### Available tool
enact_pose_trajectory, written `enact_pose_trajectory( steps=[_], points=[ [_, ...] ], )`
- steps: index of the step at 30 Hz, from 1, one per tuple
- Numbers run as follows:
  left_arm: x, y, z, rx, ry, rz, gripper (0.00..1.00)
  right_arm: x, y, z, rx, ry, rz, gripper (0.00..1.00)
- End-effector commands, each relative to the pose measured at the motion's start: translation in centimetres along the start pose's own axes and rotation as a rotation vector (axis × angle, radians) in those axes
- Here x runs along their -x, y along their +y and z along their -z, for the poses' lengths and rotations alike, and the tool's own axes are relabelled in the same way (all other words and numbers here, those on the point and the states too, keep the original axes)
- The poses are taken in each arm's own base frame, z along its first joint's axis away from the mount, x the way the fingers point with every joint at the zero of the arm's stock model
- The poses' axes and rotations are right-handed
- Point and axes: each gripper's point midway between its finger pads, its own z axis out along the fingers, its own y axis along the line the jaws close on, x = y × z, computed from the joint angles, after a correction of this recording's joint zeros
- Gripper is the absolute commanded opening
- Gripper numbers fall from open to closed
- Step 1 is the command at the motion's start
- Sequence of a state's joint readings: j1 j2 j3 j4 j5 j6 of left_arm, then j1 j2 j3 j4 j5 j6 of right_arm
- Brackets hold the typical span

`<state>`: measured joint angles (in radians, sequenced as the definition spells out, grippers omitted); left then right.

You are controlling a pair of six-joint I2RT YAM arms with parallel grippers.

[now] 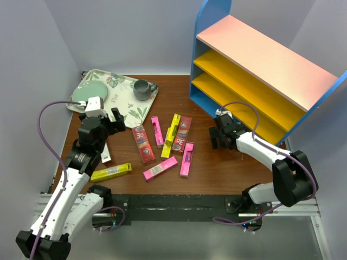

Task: Place and organize the toothpastes onto the shelf
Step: Place the toothpaste on the shelf.

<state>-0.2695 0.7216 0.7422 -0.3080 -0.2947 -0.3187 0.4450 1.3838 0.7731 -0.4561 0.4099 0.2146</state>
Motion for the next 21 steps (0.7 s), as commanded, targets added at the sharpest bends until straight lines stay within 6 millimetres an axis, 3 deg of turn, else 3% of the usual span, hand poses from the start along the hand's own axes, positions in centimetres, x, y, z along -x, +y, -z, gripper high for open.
enact_pose_trajectory(
  steps=[1,5,10,16,21],
  points=[
    [1.0,-0.1,-0.1,-0.009,-0.037,-0.002,1.00,2.3,-1.6,0.5,-0.086,-0.067,0.012,0.98],
    [0.9,-0.1,-0.1,-0.008,-0.036,-0.002,1.00,2.7,-1.5,0.7,-0.081,-0.085,0.009,0.98],
    [1.0,-0.1,-0.1,-0.006,-0.038,-0.001,1.00,2.8,1.2,3.0,0.072,-0.112,-0.047,0.98],
    [1.2,0.1,0.1,-0.001,-0.047,0.001,1.00,0.7,1.0,4.0,0.090,-0.109,-0.145,0.98],
    [1.2,0.1,0.1,-0.002,-0.050,0.001,1.00,-0.8,1.0,3.2,0.069,-0.061,-0.171,0.99]
  ],
)
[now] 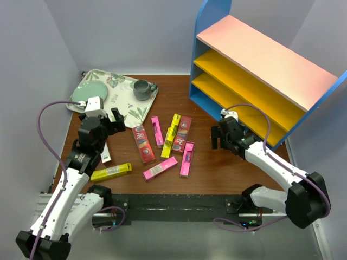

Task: Place and organize the toothpastes onto the shelf
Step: Place the toothpaste on the shelf.

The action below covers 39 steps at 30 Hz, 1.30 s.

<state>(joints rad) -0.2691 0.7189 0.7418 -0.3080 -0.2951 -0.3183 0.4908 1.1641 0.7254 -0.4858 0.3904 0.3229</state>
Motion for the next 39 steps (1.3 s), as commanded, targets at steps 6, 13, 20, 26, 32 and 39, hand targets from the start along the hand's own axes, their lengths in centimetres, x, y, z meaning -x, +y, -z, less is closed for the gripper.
enact_pose_trajectory(
  steps=[6,13,20,26,32,39],
  points=[
    [1.3,0.1,0.2,-0.001,-0.052,0.000,1.00,-2.3,-1.1,-0.8,-0.100,0.078,-0.084,0.99],
    [1.5,0.2,0.3,0.000,-0.060,0.001,1.00,-2.6,-1.8,-1.4,-0.165,0.114,-0.063,0.99],
    [1.6,0.3,0.5,0.002,-0.068,0.002,1.00,-0.2,-1.6,-1.9,-0.170,0.067,0.014,0.98],
    [1.6,0.3,0.5,0.002,-0.068,-0.001,1.00,-0.4,-0.8,-3.0,-0.146,0.117,0.077,0.98],
    [1.6,0.3,0.5,0.001,-0.068,-0.001,1.00,-0.6,-1.1,-3.3,-0.179,0.123,0.090,0.98],
    [1.7,0.0,0.5,-0.015,-0.068,-0.001,1.00,0.2,-0.2,-1.2,-0.170,0.023,0.047,0.98]
  ],
)
